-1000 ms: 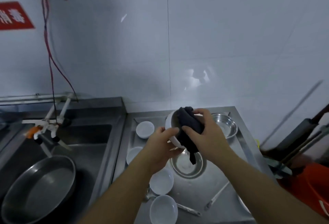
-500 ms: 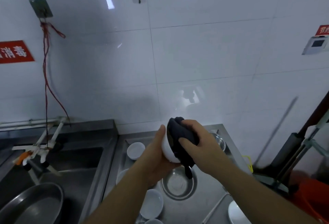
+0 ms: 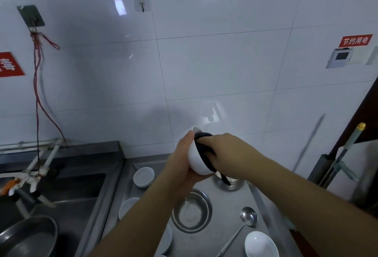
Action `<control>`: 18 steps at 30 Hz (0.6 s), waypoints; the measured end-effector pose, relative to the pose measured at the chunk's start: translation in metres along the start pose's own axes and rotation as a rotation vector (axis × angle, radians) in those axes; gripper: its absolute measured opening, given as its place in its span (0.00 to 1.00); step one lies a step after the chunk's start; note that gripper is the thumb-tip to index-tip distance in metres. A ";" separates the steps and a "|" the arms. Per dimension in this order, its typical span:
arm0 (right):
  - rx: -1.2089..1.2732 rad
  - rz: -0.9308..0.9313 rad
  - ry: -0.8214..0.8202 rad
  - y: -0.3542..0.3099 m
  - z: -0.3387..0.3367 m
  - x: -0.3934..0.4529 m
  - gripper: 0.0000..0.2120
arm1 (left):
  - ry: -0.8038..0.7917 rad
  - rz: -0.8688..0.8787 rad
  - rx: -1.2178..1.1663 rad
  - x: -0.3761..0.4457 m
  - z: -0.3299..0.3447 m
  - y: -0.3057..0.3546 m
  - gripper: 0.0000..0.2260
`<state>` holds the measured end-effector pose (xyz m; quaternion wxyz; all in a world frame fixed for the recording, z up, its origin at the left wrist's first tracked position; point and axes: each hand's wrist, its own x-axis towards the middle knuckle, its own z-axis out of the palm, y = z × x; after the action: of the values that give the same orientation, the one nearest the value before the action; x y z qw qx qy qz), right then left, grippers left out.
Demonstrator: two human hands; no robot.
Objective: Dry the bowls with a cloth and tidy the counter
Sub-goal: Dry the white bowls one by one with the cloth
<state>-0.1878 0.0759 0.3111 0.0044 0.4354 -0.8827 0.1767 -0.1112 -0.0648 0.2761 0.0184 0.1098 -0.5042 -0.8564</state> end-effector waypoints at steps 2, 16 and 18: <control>0.062 0.088 -0.109 -0.004 -0.010 0.003 0.08 | 0.014 0.029 0.042 0.002 0.002 0.004 0.41; 1.730 0.544 -0.086 -0.007 -0.011 -0.022 0.14 | -0.284 0.168 0.057 -0.011 0.009 0.000 0.54; 1.883 0.523 0.017 -0.015 -0.008 -0.023 0.15 | -0.259 0.156 -0.003 -0.012 0.011 -0.004 0.54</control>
<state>-0.1633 0.0875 0.3194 -0.3781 0.0500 -0.4492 0.8080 -0.1011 -0.0515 0.2798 0.0198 -0.0413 -0.5080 -0.8601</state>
